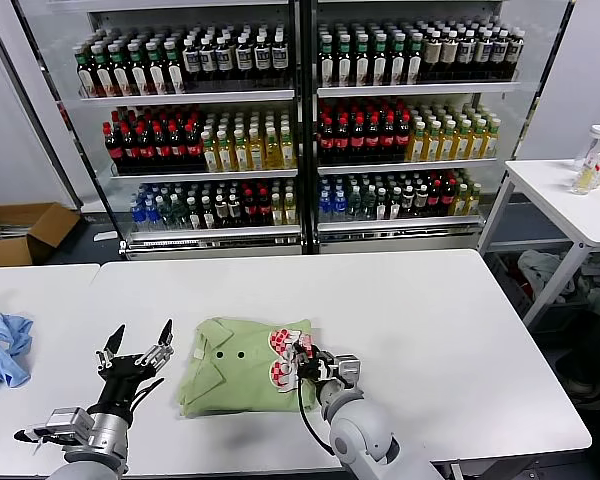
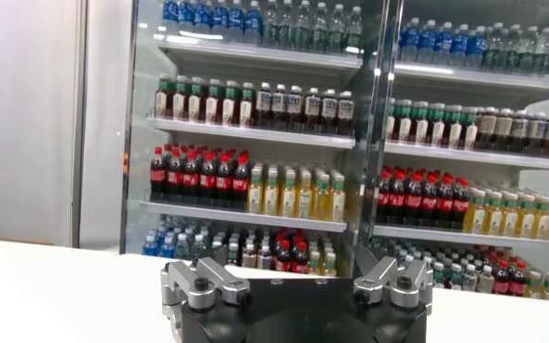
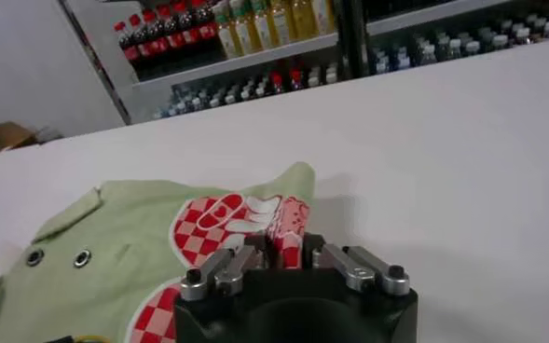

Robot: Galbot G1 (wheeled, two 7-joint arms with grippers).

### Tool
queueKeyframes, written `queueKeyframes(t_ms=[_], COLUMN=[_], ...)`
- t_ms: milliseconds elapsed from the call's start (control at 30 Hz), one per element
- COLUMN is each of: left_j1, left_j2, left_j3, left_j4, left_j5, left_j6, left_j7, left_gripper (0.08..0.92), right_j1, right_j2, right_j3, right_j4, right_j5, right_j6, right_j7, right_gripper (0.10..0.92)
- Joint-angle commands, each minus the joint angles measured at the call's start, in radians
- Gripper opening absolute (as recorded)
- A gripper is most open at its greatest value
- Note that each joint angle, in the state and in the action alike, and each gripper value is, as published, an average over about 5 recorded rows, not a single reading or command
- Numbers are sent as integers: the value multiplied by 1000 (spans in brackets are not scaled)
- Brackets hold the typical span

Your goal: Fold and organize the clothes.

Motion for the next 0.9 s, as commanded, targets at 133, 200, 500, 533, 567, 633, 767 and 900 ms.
queueKeyframes(t_ms=[133,200,500,533,567,633,767,900], left_j1=[20,22,27,26,25,23,28,38], left_j2=[-3,-5,-20,-23,-25,-27,-28,-30], left_j3=[-8,-6,12,15,18,22,21,16], left_j4=[-12,-13,-13,-12,-11,-12,-17,-25], left_j5=[2,4,37,42,48,60,76,78], left_j6=[8,11,15,15,15,16,15,13], left_j7=[6,8,11,11,11,12,14,14], left_gripper=[823,823,823,823,823,823,823,823], right_j1=[77,88,68,55,42,5,-102,-239], right_j2=[-77,-110,-219,-220,-221,-231,-274,-293], right_j3=[62,86,191,198,205,224,263,343], right_j4=[-53,-56,-32,-23,-14,9,74,195], right_j5=[-131,-149,-219,-244,-272,-323,-403,-427], right_j6=[-7,-10,-18,-9,4,56,229,341], right_j7=[-61,-78,-160,-168,-175,-187,-199,-175], right_gripper=[204,158,120,120,120,141,238,350])
